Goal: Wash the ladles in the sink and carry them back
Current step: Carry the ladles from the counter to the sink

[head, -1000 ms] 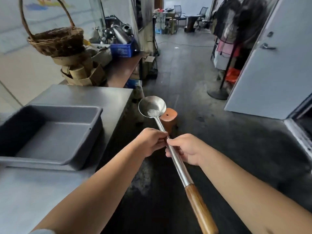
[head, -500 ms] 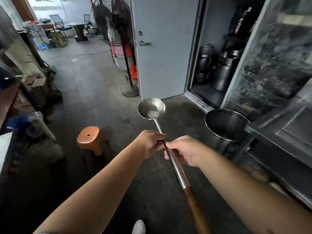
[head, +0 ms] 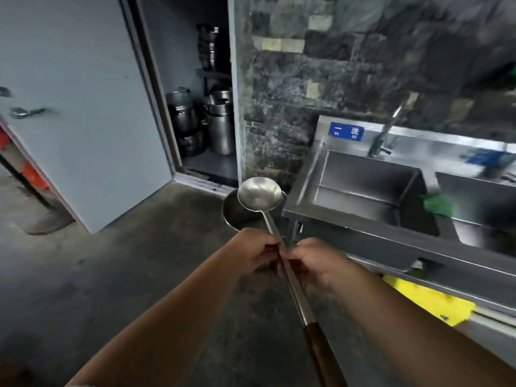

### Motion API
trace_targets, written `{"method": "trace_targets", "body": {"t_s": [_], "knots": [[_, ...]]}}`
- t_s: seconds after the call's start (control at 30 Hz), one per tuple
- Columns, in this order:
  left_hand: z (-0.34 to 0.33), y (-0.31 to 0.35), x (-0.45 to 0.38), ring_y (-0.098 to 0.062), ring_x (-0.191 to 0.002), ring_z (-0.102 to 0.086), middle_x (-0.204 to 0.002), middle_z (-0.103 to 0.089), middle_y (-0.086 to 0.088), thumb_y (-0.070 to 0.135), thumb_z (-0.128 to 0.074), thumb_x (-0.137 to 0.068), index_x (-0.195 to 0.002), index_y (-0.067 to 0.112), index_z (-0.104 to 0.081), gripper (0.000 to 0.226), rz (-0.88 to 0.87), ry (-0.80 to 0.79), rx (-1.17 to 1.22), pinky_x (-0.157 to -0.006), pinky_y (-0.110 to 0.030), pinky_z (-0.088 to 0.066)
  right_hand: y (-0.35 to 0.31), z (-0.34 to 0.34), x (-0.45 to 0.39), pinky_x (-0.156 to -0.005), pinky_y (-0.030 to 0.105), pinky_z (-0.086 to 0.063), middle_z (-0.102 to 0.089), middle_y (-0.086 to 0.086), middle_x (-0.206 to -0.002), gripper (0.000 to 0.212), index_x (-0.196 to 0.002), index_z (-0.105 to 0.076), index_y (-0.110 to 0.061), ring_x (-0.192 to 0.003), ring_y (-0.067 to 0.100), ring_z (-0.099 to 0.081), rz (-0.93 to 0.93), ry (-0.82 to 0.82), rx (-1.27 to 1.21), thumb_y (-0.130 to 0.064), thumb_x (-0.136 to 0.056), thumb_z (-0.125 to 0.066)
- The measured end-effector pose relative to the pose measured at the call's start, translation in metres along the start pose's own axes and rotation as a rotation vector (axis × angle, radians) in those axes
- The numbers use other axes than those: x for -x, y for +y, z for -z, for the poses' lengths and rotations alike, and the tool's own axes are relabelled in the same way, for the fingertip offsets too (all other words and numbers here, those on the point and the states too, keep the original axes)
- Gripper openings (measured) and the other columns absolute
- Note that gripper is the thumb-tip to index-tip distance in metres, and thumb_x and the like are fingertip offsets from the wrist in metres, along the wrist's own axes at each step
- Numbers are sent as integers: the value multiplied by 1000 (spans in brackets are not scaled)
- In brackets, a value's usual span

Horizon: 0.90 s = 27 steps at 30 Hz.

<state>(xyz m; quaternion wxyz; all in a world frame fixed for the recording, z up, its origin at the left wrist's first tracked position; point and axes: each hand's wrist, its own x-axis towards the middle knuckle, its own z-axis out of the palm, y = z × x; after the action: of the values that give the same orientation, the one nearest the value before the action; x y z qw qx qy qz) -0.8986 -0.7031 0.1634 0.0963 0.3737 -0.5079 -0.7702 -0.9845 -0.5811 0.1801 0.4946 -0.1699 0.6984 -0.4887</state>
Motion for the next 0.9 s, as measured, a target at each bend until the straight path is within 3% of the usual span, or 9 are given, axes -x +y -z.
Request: {"method": "trace_targets", "body": {"t_s": [0.07,0.17,0.23,0.33,0.5,0.6,0.73,0.83,0.9], "knots": [[-19,13,-29,-17,-75,-70,-88,-70,-13,1,-58,-90,-94,-1,-67,10,13,-127,-52,-63,-24,-56,-5,21,-14,-77,44,-59,-72,16,-73,7,-86,-66,0,-67,29,-70,-2,80,-62,-7,-89,-65],[-46,24,-67,-24,-82,-69,-98,-69,-21,-2,-58,-90,-97,-3,-67,11,43,-168,-65,-71,-30,-58,-11,46,-28,-89,55,-55,-70,17,-71,8,-85,-66,1,-66,29,-69,-4,158,-140,-6,-89,-64],[-71,32,-90,-24,-79,-67,-90,-69,-18,-3,-58,-90,-98,-5,-65,10,63,-201,-118,-71,-31,-60,-14,67,-39,-77,45,-59,-69,16,-69,8,-87,-65,0,-62,27,-69,-11,210,-189,-7,-90,-63],[-105,42,-117,-20,-69,-66,-76,-69,-10,0,-59,-91,-90,0,-65,6,127,-257,-190,-66,-28,-59,-18,100,-50,-54,27,-54,-69,13,-67,7,-92,-65,0,-58,23,-69,-27,287,-252,-4,-91,-60],[-164,46,-174,-16,-62,-66,-66,-69,-6,2,-57,-92,-80,4,-64,15,241,-301,-217,-66,-28,-57,-17,165,-86,-57,30,-54,-69,15,-73,6,-90,-67,-1,-65,25,-67,-35,363,-318,-3,-89,-62],[-200,48,-213,-12,-46,-64,-50,-66,-2,3,-56,-93,-75,5,-62,20,285,-274,-218,-48,-22,-55,-19,211,-119,-58,32,-56,-69,14,-69,5,-88,-67,-1,-58,23,-67,-44,392,-351,-2,-89,-62],[-246,54,-269,-15,-59,-62,-62,-66,-5,7,-57,-93,-80,5,-63,15,333,-257,-236,-52,-24,-54,-30,270,-159,-48,25,-52,-68,13,-65,9,-87,-66,1,-51,19,-66,-87,380,-390,-2,-91,-58],[-277,61,-303,-11,-45,-63,-49,-64,-2,5,-53,-95,-78,5,-61,19,382,-266,-216,-46,-21,-53,-36,311,-183,-46,21,-50,-72,17,-78,16,-100,-67,7,-58,20,-69,-107,379,-391,-3,-91,-58],[-298,65,-326,-12,-50,-64,-53,-65,-3,2,-54,-94,-78,4,-61,17,382,-255,-205,-43,-20,-52,-41,338,-200,-48,20,-49,-73,20,-88,21,-105,-67,8,-65,23,-70,-116,364,-362,-4,-91,-57]]}}
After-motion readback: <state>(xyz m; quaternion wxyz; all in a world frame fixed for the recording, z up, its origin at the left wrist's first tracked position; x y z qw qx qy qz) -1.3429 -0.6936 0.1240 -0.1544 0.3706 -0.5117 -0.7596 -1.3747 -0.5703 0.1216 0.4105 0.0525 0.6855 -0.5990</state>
